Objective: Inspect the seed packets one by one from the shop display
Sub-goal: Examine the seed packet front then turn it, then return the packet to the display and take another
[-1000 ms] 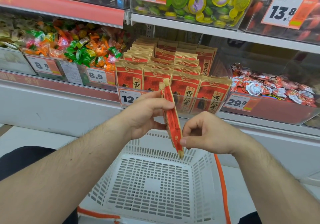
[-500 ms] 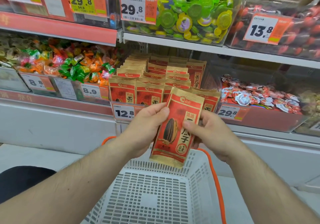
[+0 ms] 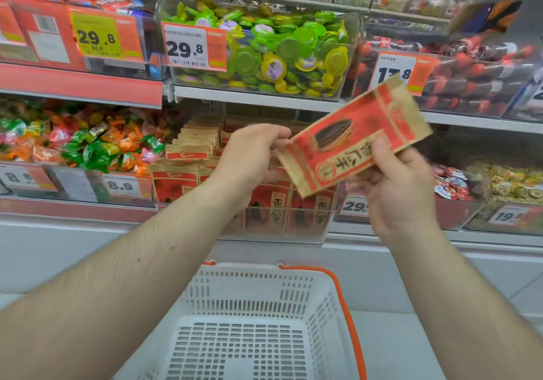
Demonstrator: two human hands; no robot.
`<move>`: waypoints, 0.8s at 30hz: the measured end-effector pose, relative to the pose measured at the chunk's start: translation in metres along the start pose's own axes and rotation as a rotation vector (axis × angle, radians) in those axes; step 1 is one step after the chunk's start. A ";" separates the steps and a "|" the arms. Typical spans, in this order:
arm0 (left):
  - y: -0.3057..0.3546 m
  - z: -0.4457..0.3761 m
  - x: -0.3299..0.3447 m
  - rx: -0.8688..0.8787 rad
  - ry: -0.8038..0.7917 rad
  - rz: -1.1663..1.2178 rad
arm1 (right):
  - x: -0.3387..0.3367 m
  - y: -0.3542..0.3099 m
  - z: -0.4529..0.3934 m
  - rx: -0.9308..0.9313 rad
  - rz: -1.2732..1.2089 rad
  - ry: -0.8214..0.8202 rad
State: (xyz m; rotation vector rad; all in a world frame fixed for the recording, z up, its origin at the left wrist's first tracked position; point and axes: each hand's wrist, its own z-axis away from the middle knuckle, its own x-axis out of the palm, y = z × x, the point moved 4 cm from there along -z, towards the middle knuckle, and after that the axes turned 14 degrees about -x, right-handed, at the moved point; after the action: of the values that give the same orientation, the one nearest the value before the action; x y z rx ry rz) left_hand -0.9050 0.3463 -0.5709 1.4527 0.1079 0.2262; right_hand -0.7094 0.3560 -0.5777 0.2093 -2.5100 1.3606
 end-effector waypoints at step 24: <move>-0.026 -0.035 0.035 0.416 -0.101 -1.524 | 0.011 0.079 -0.098 -0.133 0.996 -0.650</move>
State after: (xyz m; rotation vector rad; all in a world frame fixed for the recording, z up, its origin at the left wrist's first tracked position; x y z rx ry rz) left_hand -0.8760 0.3857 -0.5984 1.4092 1.1615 -1.1614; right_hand -0.7230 0.4818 -0.5865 -0.8871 -3.4453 1.5796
